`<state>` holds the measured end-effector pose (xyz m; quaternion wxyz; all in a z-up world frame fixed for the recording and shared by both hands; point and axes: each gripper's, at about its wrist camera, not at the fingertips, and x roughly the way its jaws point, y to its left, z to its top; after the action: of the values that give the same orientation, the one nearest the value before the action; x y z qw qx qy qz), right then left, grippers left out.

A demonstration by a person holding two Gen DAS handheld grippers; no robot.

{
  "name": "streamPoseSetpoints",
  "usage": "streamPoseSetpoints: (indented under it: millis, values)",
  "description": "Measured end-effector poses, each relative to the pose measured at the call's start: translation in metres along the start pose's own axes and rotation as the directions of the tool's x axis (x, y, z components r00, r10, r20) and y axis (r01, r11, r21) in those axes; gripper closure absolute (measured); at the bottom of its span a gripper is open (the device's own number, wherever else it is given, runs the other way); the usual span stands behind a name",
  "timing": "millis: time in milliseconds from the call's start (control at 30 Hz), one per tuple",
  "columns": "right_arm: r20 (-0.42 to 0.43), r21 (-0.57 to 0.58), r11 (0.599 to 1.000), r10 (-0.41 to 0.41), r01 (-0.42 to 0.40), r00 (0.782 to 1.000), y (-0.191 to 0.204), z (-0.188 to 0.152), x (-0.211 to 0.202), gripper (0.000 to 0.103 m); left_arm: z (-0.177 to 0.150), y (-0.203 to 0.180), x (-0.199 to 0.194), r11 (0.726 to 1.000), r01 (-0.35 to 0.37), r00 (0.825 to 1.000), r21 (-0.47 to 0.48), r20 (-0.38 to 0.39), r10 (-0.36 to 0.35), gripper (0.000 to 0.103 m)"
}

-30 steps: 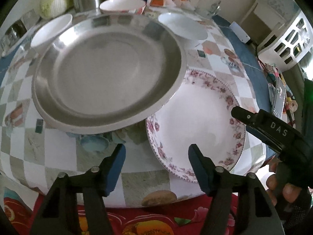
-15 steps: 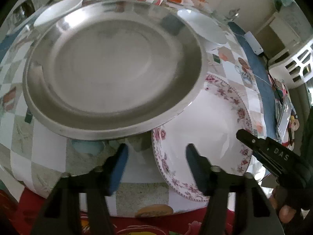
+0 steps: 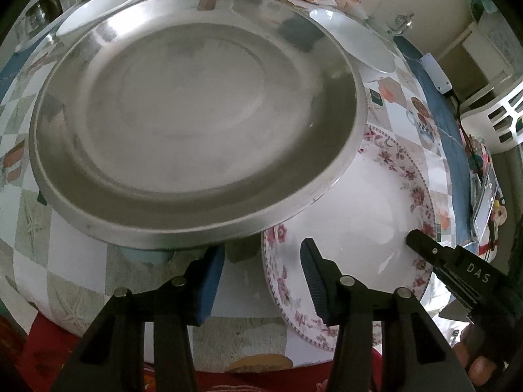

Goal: Organize plates and bowls
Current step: 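Close the right gripper on the floral plate rim and lift it, then carry the pink-floral plate with the right gripper over the steel basin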

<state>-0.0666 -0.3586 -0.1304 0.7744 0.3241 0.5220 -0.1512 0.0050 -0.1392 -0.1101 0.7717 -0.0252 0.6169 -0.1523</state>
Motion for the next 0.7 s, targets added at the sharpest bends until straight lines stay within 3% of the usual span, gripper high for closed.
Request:
streamPoseSetpoints:
  millis: [300,700]
  values:
    - [0.004,-0.008,1.000,-0.005,0.005,1.000,-0.002,0.001,0.000,0.085,0.001,-0.008,0.002,0.999,-0.027,0.999,0.023,0.021,0.026,0.059]
    - [0.044,0.016,0.998,-0.055,0.054,0.998,-0.014,0.007,-0.009,0.087,0.000,-0.032,0.010,0.996,0.037,0.999,0.076,0.014,-0.038,0.073]
